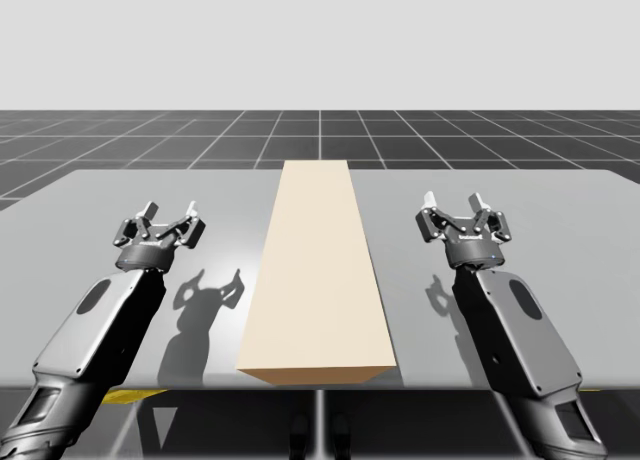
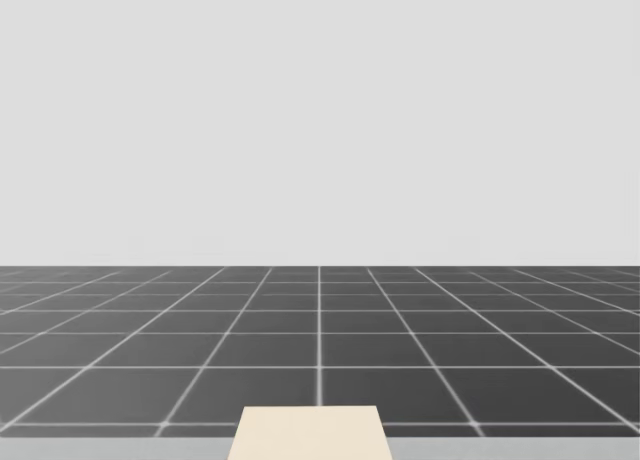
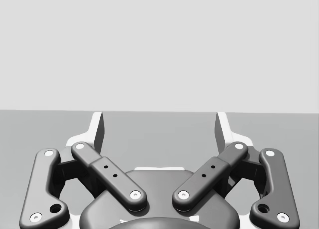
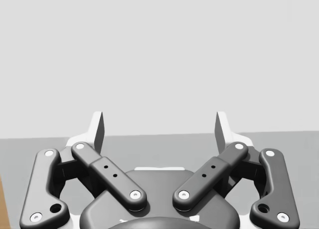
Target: Retrieve the object from inside the box.
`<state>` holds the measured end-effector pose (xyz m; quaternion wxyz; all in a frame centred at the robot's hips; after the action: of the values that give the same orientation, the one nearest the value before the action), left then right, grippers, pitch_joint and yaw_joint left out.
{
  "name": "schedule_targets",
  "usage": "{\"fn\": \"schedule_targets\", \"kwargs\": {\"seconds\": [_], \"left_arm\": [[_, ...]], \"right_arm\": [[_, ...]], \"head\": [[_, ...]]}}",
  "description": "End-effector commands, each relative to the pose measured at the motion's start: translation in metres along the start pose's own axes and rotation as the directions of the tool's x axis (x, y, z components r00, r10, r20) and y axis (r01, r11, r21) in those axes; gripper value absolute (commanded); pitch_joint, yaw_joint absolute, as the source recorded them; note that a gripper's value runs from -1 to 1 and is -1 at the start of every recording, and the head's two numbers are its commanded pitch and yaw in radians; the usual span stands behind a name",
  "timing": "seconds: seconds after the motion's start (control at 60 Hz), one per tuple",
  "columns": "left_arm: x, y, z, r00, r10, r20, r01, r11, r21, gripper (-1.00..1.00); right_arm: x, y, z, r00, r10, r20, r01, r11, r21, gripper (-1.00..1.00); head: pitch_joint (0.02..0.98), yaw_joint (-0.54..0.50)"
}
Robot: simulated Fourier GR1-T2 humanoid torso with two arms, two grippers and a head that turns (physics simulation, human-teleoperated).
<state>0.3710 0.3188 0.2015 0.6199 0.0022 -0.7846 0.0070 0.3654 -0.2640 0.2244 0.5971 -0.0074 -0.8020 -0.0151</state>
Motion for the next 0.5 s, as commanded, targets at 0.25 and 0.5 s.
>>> {"fn": "schedule_targets", "kwargs": {"seconds": [0.25,0.5], "left_arm": [[-0.022,-0.003,-0.004,0.9706,-0.022,-0.239,-0.002,0.995,-0.099,-1.00],[-0.041,-0.021,0.003,0.9325,-0.134,-0.335,0.036,0.959,-0.283,-1.00]], "right_arm": [[-0.019,0.001,0.001,0.9793,0.042,-0.198,-0.020,0.994,0.111,-1.00],[-0.052,0.013,0.008,0.9352,0.161,-0.315,-0.056,0.947,0.317,-1.00]], "head": [[0.050,0.00],[0.056,-0.01]]}}
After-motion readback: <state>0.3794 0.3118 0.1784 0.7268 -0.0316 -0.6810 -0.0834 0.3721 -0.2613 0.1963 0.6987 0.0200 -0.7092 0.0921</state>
